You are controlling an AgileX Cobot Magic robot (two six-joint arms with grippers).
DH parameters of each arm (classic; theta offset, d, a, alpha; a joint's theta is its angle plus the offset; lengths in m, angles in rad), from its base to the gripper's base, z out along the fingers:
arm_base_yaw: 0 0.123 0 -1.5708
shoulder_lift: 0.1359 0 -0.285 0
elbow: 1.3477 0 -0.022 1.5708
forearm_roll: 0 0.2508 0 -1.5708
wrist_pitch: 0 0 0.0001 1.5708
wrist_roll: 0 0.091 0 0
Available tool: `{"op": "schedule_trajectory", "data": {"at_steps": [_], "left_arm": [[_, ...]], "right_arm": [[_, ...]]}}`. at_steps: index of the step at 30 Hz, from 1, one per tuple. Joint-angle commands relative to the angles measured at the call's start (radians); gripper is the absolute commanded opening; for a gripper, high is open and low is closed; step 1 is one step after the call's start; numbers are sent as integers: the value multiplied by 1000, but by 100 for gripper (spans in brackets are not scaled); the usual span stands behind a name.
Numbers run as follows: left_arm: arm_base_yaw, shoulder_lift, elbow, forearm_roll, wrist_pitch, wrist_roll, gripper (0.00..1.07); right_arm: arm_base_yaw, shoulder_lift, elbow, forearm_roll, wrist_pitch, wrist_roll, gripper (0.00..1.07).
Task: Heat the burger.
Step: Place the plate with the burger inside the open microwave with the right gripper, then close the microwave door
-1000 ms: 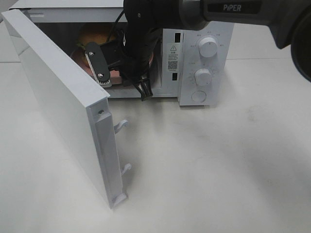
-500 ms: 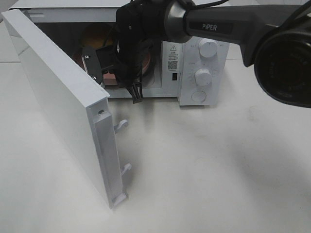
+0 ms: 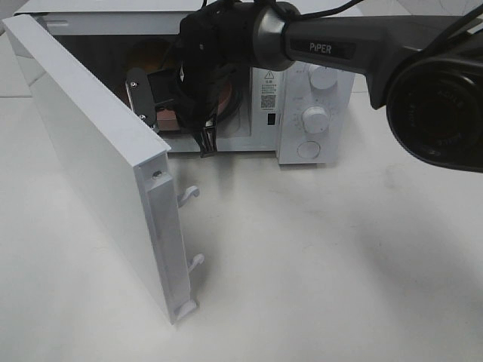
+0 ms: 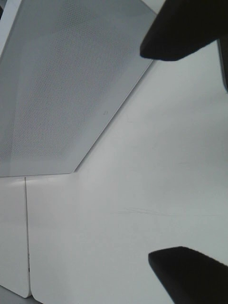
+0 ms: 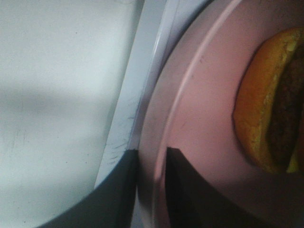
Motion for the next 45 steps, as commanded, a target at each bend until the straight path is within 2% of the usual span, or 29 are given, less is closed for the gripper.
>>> {"op": "schedule_trajectory", "data": {"at_steps": [1,6,13,22,24,35,40,43,45], "left_arm": [[3,-15,5,2,-1,-4,100],[3,-15,5,1,-1,-3,100],[3,-15,5,1,-1,-3,100],[3,-15,5,1,-1,-3,100],[3,-15,5,1,-1,-3,100],[3,-15,5,0,-1,-3,100],[3,-15,5,0,-1,-3,100],[3,-15,5,0,-1,-3,100],[3,-15,5,0,-1,-3,100]], "right_arm": [[-4,-17,-8,-11,-13,14,38],[-4,-59,48,-3,-52,16,47],[-4,-105,150,1,-98,64,51],[-3,-216,335,-11,-226,97,65],[-4,-268,425,-13,-268,97,69],[-25,-370,562,-51,-295,97,69],[-27,-456,663,-59,-324,98,69],[-27,-469,679,-59,-329,98,69],[-27,-516,736,-59,-336,98,69]]}}
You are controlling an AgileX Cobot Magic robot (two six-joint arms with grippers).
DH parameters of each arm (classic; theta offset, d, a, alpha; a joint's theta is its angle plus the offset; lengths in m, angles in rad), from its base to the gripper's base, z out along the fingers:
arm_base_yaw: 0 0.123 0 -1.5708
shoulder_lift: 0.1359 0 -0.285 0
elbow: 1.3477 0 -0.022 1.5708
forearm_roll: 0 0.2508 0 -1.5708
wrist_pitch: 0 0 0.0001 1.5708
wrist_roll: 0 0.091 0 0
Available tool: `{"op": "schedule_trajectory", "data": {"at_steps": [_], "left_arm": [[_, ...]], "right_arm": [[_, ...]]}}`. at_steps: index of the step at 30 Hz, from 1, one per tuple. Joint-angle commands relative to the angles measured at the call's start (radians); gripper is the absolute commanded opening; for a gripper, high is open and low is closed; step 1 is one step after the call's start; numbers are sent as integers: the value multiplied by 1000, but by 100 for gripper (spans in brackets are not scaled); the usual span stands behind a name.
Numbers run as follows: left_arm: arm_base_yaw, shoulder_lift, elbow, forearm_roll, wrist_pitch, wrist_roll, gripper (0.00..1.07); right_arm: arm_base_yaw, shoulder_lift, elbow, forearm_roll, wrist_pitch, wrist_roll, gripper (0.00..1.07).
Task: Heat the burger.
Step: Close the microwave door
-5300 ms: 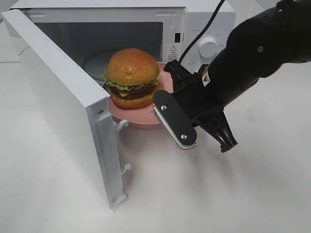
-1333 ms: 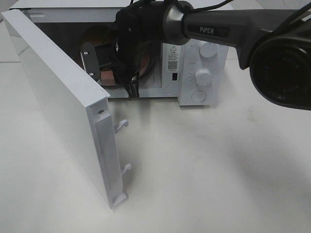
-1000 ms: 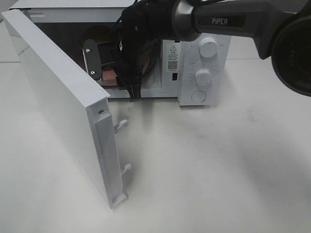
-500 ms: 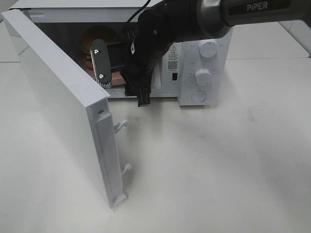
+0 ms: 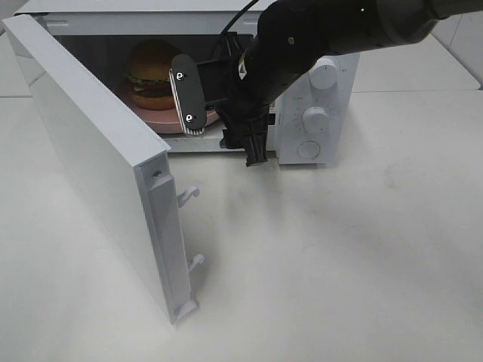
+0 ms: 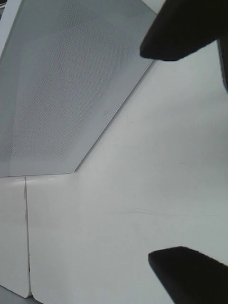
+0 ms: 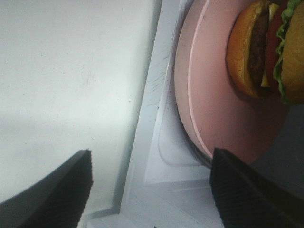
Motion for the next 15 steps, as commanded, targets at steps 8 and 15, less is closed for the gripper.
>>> {"op": "schedule_trajectory", "data": {"at_steps": [8,15], "left_arm": [[3,-15,5,-1,-1,-3,100],[3,-15,5,-1,-1,-3,100]], "right_arm": [[-3,-149,141,-7,-6,10,69],[-3,-241,224,-6,-3,24,69]]}}
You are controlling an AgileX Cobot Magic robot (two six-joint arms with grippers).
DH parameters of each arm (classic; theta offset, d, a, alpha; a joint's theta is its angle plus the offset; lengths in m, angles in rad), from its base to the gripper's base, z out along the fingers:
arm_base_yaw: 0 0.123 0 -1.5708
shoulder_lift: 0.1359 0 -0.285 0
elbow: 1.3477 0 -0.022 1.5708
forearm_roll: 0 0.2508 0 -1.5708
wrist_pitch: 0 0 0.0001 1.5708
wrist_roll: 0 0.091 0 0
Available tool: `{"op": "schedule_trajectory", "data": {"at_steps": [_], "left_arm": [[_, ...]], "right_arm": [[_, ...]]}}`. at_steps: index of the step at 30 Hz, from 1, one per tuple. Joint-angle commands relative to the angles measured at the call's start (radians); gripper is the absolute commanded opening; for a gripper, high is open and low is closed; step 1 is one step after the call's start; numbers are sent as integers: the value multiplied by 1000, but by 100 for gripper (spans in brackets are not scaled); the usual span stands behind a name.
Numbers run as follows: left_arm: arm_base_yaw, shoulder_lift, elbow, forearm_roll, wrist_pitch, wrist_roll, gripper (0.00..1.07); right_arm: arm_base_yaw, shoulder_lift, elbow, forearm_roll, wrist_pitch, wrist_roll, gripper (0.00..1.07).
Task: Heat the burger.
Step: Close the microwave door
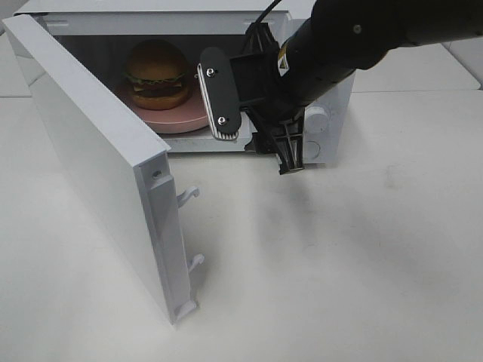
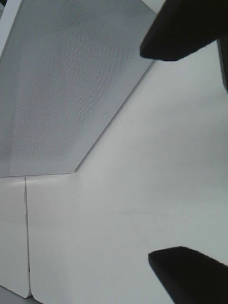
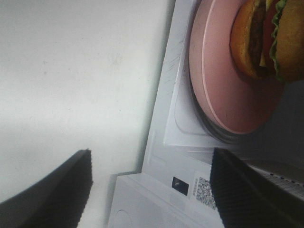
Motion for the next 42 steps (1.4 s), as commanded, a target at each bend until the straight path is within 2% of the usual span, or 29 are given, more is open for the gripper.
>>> {"op": "schedule_trajectory", "data": {"at_steps": [1,9,11,15,21,25,33,42], "left_arm": [[3,-15,5,-1,-1,-3,100],[3,-15,5,-1,-1,-3,100],[3,-15,5,-1,-1,-3,100],[3,-15,5,-1,-1,-3,100],[3,-15,5,-1,-1,-3,100],[3,-15,5,-1,-1,-3,100],[3,-15,5,-1,-1,-3,100],[3,-15,5,-1,-1,-3,100]], "right_arm": [[-3,-71,61,-6,4,39,69],[-3,-151,139,-6,11,110,69],[-3,-205,194,-3,14,179,69],[-3,-247,231,-2,26,246,69],[-2,-325,300,2,64,462,69],[0,-396,351,2,119,707,69],[0,-514,395,1,255,1015,69],[0,-637,396,0,472,1126,69]]}}
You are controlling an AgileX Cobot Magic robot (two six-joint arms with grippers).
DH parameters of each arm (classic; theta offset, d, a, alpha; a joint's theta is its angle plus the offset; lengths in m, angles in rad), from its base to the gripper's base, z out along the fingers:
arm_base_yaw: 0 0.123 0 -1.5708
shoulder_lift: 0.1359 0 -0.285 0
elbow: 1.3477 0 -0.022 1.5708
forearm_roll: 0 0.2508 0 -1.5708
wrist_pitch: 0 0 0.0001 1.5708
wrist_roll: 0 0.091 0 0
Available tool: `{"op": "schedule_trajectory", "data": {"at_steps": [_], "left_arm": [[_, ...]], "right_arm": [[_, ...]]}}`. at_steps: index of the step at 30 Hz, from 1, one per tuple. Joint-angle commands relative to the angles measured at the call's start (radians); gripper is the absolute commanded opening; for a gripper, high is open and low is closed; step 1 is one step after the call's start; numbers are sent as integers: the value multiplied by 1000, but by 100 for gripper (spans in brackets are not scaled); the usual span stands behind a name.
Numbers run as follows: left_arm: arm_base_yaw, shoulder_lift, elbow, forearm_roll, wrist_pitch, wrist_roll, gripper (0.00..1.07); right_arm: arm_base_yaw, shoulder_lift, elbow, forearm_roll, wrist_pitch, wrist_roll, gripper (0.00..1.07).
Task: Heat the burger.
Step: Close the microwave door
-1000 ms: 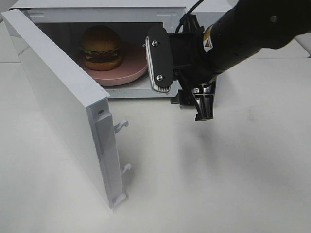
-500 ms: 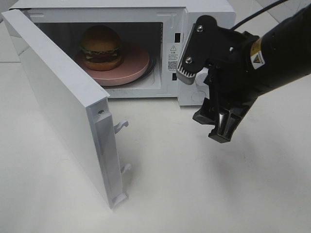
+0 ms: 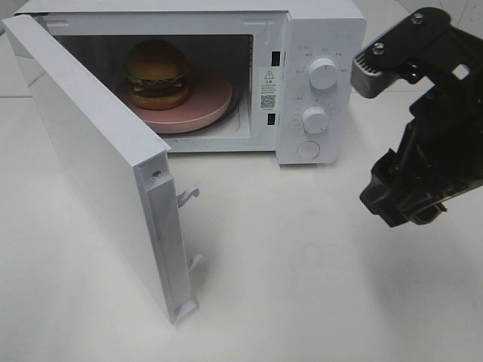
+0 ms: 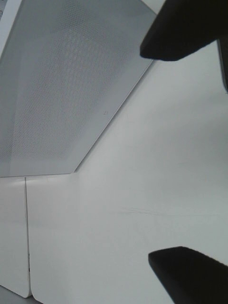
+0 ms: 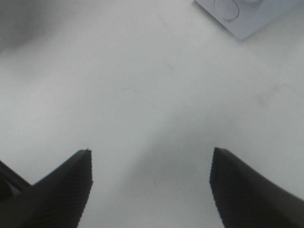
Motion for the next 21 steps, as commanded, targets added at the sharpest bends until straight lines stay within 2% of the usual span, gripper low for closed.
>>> {"op": "schedule_trajectory", "data": {"at_steps": [1,9,21], "left_arm": [[3,-15,5,-1,-1,-3,100],[3,-15,5,-1,-1,-3,100],[3,-15,5,-1,-1,-3,100]], "right_arm": [[0,-36,7,-3,64,26,69],[0,-171,13,-2,262,53,69],[0,-364,57,-3,379,52,69]]}}
